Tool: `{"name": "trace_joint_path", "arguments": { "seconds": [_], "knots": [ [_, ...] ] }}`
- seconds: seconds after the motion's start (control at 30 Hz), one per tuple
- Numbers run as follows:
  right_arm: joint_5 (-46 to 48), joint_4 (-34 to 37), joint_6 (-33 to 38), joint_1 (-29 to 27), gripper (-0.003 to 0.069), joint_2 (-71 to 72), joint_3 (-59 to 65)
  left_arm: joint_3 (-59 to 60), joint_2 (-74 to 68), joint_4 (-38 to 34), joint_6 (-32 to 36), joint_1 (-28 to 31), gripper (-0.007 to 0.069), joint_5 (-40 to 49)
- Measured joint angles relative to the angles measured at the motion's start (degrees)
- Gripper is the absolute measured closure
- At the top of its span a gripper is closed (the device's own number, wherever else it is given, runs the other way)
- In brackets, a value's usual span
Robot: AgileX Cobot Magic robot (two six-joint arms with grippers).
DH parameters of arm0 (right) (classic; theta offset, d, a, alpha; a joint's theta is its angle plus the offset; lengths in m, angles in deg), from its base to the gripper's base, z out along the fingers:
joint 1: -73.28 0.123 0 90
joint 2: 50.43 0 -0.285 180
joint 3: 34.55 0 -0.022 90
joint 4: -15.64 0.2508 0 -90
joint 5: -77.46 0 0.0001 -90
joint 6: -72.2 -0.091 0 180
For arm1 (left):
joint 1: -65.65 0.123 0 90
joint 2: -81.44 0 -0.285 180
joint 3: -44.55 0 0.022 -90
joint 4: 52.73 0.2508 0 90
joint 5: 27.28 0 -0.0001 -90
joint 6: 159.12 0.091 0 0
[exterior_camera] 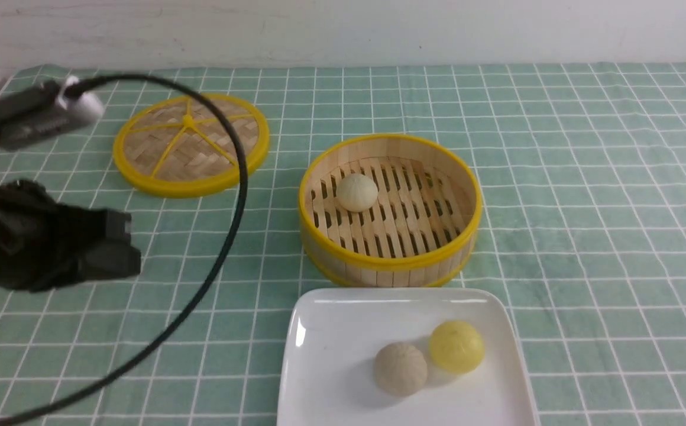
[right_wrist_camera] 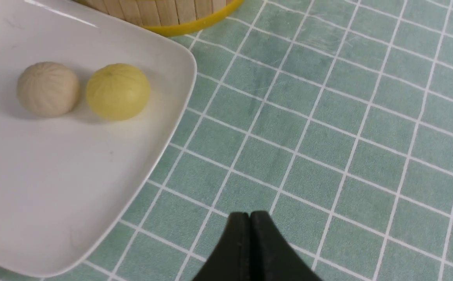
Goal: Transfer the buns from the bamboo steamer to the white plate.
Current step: 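Reach into the bamboo steamer and grasp a bun with the left gripper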
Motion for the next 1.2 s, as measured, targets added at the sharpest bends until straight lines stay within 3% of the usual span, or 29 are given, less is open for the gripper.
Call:
{"name": "trace_joint_path", "arguments": {
  "seconds": [0.27, 0.57, 0.7, 0.8, 1.0, 1.2],
  "knots": [
    [-1.9, -0.3, 0.0, 0.0, 0.0671, 0.2, 0.8, -15.7, -11.4, 0.6, -3.1, -2.5, 0.0623, 5.7],
    [-2.1, -0.3, 0.0, 0.0, 0.0667, 0.4, 0.8, -35.4, -30.7, 3.5, -7.7, -17.3, 0.0614, 4.3],
    [-2.0, -0.3, 0.0, 0.0, 0.0664, 0.4, 0.8, -44.4, -42.0, 12.4, -19.3, -22.4, 0.0542, 3.7],
    [-2.0, -0.3, 0.0, 0.0, 0.0664, 0.4, 0.8, -49.0, -47.7, 18.6, -24.2, -24.4, 0.0459, 3.6],
    [-2.0, -0.3, 0.0, 0.0, 0.0659, 0.4, 0.8, -55.2, -55.2, 21.5, -25.8, -26.1, 0.0278, 1.5],
    [-1.9, -0.3, 0.0, 0.0, 0.0657, 0.4, 0.8, -55.9, -59.4, 21.2, -25.8, -26.7, 0.0238, -5.1]
  ]
}}
